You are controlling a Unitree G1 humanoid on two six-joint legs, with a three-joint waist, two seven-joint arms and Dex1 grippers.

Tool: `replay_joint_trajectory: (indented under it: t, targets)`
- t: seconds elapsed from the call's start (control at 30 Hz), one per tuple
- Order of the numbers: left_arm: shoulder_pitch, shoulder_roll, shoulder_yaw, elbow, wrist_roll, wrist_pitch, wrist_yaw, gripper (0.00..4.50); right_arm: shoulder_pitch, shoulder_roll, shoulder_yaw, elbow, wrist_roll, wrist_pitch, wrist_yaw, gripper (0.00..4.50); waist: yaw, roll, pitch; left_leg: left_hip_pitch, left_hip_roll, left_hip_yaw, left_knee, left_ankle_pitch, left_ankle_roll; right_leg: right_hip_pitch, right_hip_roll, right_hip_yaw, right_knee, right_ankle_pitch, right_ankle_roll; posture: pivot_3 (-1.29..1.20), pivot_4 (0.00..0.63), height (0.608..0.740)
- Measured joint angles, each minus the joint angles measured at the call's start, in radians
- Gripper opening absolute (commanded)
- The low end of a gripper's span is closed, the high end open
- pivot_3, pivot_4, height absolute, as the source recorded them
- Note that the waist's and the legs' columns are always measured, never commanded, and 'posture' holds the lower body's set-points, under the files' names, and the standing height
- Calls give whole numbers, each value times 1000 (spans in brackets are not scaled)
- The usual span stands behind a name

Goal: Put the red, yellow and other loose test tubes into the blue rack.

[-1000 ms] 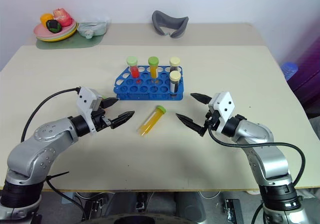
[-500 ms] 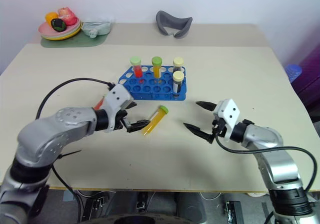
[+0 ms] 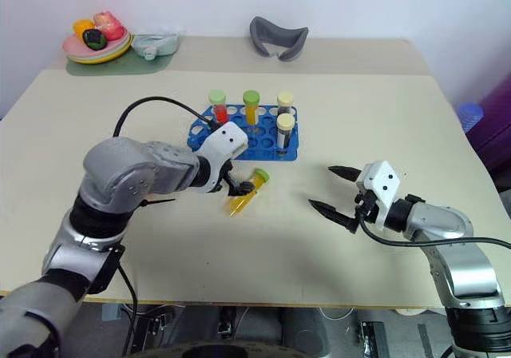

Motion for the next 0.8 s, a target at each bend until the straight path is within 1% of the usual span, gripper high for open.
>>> replay_joint_trajectory:
  t: [0.07,0.2,0.27,0.47,0.6,0.7,0.8]
  targets:
    - [-35,-20,-23,48,1,0,64,4500,7,0,0,-13,3,18,-8,4458,0,0,0,0,0,0,0,0,0,0,0,0,0,0,0,0,150,735]
    - [-95,-116,-27,130,-15,0,171,4500,8,0,2,-49,12,53,-23,4458,0,0,0,0,0,0,0,0,0,0,0,0,0,0,0,0,150,735]
    - [-108,-144,-27,152,-34,0,202,4500,3,0,3,-57,16,69,-26,4458,-1,0,0,0,0,0,0,0,0,0,0,0,0,0,0,0,150,735]
    - [-112,-163,-23,185,-165,0,292,4500,2,-2,3,-59,33,98,-21,4458,-2,0,0,0,0,0,0,1,-1,0,0,0,0,0,0,0,150,735]
    - [-95,-203,12,243,-253,0,430,4500,4,-9,3,-59,34,98,-3,4458,0,0,0,0,0,0,0,1,-1,0,0,0,0,0,0,0,150,735]
    - [-93,-222,15,266,-330,0,500,4500,10,-11,3,-59,34,97,6,4458,0,0,0,0,0,0,0,1,-1,0,0,0,0,0,0,0,150,735]
    - [-93,-251,33,281,-378,0,569,4500,13,-11,3,-59,34,97,11,4458,-1,0,0,0,0,0,0,1,-1,0,0,0,0,0,0,0,150,735]
